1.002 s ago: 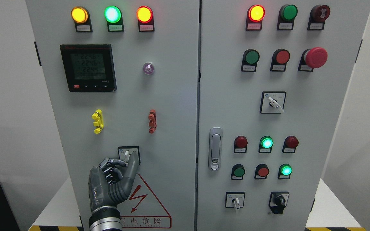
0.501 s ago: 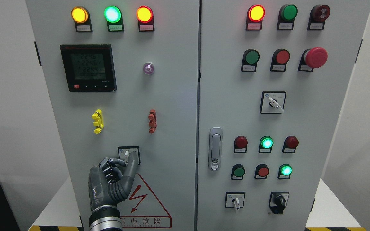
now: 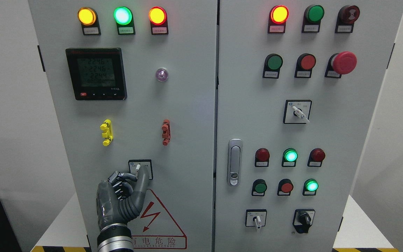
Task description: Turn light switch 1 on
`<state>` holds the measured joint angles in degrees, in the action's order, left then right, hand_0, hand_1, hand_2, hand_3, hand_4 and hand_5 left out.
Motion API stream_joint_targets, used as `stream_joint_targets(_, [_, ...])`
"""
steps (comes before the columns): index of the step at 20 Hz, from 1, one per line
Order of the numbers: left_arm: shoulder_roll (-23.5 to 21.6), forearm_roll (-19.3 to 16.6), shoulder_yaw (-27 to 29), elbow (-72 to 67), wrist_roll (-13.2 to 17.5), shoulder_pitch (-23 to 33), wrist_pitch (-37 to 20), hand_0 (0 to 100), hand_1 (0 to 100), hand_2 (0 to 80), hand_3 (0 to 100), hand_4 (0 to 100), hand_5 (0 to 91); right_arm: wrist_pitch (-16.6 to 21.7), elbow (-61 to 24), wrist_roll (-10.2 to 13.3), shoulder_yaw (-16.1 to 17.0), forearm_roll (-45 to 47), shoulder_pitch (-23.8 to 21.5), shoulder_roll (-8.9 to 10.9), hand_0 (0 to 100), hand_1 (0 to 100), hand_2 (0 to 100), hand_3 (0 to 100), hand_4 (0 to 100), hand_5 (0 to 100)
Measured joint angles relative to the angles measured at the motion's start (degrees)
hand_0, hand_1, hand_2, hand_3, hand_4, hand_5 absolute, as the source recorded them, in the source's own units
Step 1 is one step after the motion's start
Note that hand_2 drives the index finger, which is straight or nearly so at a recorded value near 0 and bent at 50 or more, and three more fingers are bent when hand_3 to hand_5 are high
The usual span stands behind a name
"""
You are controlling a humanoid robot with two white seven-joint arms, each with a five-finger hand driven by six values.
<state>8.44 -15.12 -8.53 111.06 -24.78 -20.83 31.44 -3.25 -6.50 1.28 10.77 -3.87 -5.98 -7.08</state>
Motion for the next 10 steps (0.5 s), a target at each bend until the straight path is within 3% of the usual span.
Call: stream_joint_targets(10, [0.00,0.05,-0.14,-0.02,0.00,-0.01,0.00,29,46,63.2,100,99,86.1,0.00,0.00,0.00,0.00,0.00,0.00,-0.01,0,0,0,0,0,0])
